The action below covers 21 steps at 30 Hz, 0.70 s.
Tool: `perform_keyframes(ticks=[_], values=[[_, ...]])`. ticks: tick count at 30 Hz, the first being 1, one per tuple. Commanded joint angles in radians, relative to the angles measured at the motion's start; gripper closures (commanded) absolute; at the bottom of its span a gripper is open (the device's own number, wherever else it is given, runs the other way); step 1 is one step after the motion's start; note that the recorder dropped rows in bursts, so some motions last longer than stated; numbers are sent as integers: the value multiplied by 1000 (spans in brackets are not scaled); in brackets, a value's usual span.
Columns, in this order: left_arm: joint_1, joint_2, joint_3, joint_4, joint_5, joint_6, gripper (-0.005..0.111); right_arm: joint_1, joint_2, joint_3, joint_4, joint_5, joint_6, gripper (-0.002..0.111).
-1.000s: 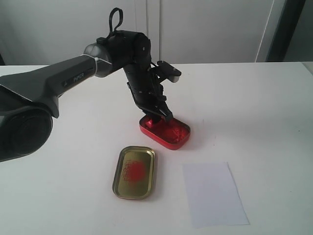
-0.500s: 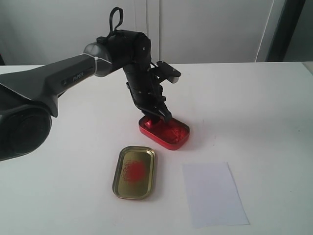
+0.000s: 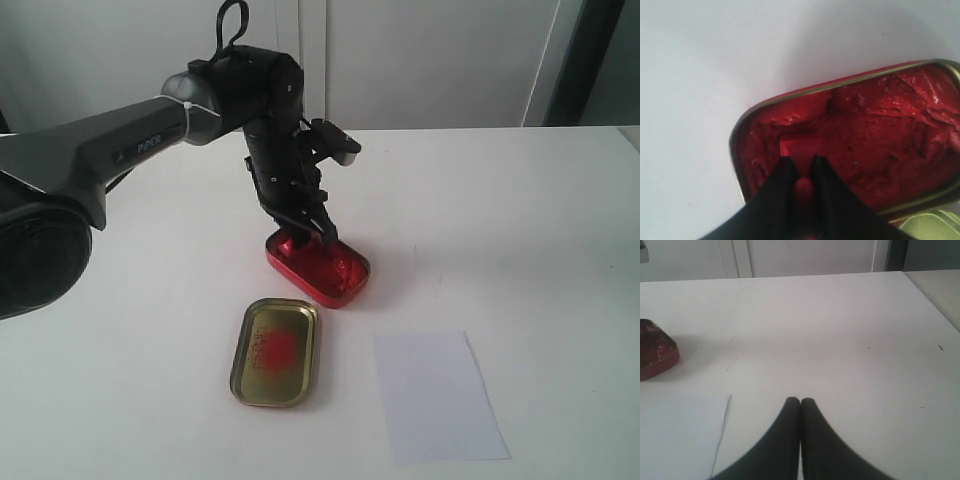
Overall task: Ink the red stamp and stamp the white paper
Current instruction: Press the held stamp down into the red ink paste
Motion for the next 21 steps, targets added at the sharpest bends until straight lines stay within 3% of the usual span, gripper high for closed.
perform_keyframes(ticks=[1,11,21], values=[[-24,-28,-22,-11,-20,-6,107,-6,-4,4,-8,-14,2,108],[-71,-28,-22,124,-59,2,107,-6,-4,4,-8,-14,2,108],[-76,-26,-18,131,-77,2,107,-6,-4,4,-8,-14,2,108]])
